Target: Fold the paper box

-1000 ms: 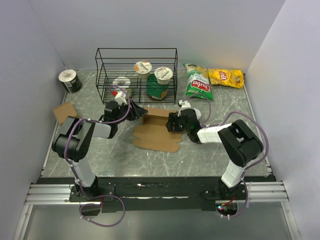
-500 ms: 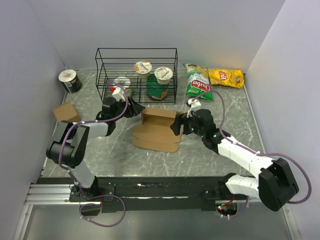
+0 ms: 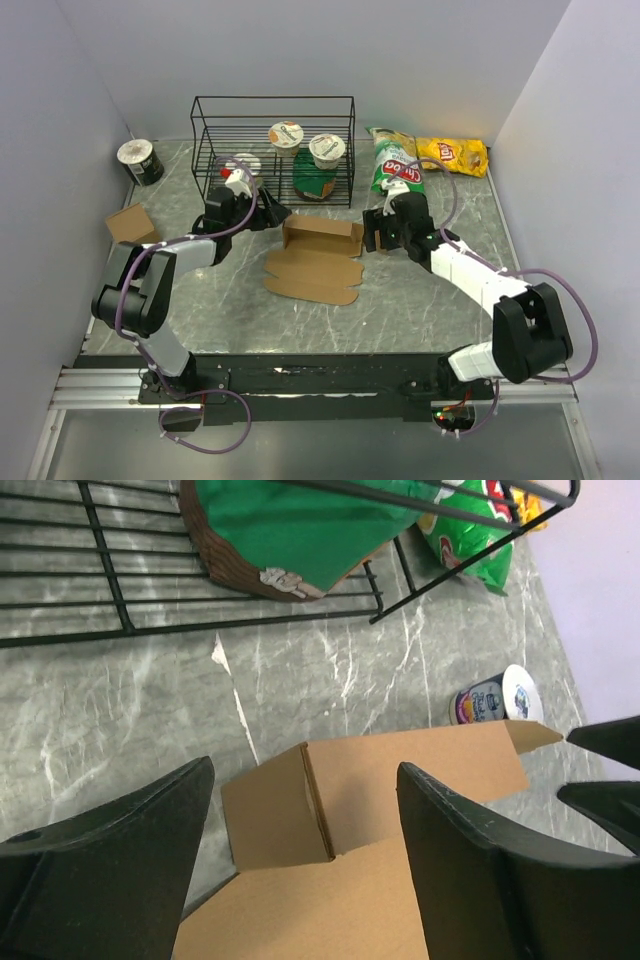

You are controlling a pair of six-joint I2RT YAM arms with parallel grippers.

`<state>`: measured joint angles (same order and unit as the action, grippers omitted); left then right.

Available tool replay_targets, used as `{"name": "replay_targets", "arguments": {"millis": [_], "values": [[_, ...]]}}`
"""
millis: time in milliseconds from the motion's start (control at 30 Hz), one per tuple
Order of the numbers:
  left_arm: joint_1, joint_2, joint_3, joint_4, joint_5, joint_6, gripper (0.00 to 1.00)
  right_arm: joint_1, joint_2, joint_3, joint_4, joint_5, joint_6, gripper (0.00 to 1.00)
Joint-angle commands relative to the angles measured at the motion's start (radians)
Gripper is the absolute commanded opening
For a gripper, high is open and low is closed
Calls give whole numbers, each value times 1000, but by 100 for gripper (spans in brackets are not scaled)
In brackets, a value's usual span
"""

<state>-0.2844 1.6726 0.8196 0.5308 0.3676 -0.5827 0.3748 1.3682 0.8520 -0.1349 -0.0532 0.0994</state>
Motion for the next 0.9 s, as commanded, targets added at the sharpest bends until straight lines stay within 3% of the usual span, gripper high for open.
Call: {"name": "replay_targets", "arguments": {"millis": [0,400,733,867], "values": [[4,12,35,-5,5,17,80,-4,52,70,17,39,-92,85],[4,111,64,8,56,4,77,-10,184,128,32,36,-144,71],[4,122,36,52,91,-17,64,-10,233,205,-83,-45,-49,36],[4,122,26,64,97,-25,62,-10,241,222,-112,-83,12,33]]}}
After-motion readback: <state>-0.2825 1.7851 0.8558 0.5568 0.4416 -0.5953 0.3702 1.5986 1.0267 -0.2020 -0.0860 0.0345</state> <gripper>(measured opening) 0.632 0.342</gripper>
